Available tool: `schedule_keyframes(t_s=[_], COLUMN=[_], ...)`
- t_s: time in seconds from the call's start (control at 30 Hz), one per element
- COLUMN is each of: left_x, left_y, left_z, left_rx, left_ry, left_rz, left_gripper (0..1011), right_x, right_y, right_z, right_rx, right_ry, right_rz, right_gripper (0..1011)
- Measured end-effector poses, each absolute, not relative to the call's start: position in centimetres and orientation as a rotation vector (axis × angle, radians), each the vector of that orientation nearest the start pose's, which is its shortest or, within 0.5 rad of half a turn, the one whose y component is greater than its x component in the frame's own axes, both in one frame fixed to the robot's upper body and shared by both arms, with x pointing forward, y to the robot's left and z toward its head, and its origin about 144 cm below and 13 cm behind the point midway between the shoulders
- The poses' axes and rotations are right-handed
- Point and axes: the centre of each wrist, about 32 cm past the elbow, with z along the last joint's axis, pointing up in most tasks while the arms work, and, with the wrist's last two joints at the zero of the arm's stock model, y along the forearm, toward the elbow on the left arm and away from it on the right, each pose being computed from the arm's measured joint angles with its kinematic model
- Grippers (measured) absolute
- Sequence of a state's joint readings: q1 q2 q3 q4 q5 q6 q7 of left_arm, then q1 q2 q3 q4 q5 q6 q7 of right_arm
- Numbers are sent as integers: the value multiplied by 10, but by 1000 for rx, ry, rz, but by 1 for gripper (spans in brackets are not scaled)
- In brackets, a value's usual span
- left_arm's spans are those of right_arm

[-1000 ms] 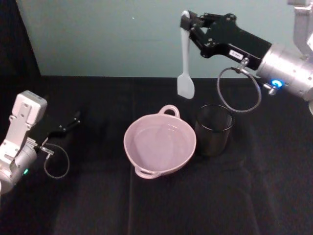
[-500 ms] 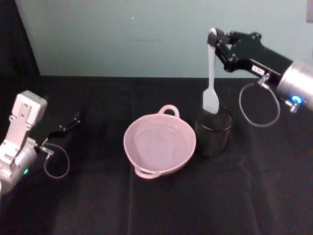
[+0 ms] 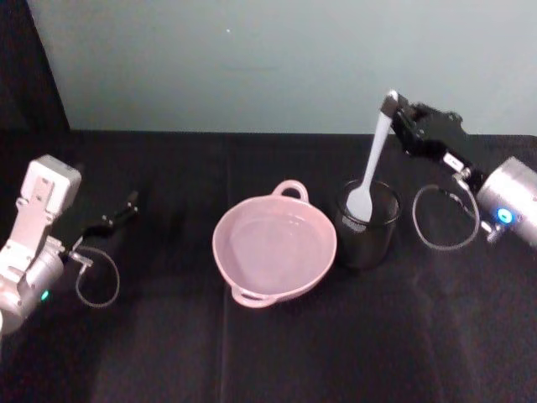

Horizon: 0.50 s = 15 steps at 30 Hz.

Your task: Use the one hand to pick up the spoon and stir the clear water in the bowl.

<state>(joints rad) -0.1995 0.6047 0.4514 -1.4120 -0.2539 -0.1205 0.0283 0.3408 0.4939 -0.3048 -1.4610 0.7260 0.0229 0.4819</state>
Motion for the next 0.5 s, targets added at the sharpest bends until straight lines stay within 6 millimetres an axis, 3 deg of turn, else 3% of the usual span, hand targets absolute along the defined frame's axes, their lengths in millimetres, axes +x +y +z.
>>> schedule_keyframes(t_s=[0.17, 0.5], left_x=[489, 489], left_y=[310, 310], left_z=[1140, 1140], left_rx=[304, 304], left_ry=[-285, -285], left_rz=[1248, 1248], left_gripper=[1011, 1011], right_x=[532, 527], right_y=[-309, -319], right_z=[1197, 1166], right_rx=[303, 432], right_ry=[150, 258], right_rz=[-905, -941], right_gripper=[100, 100])
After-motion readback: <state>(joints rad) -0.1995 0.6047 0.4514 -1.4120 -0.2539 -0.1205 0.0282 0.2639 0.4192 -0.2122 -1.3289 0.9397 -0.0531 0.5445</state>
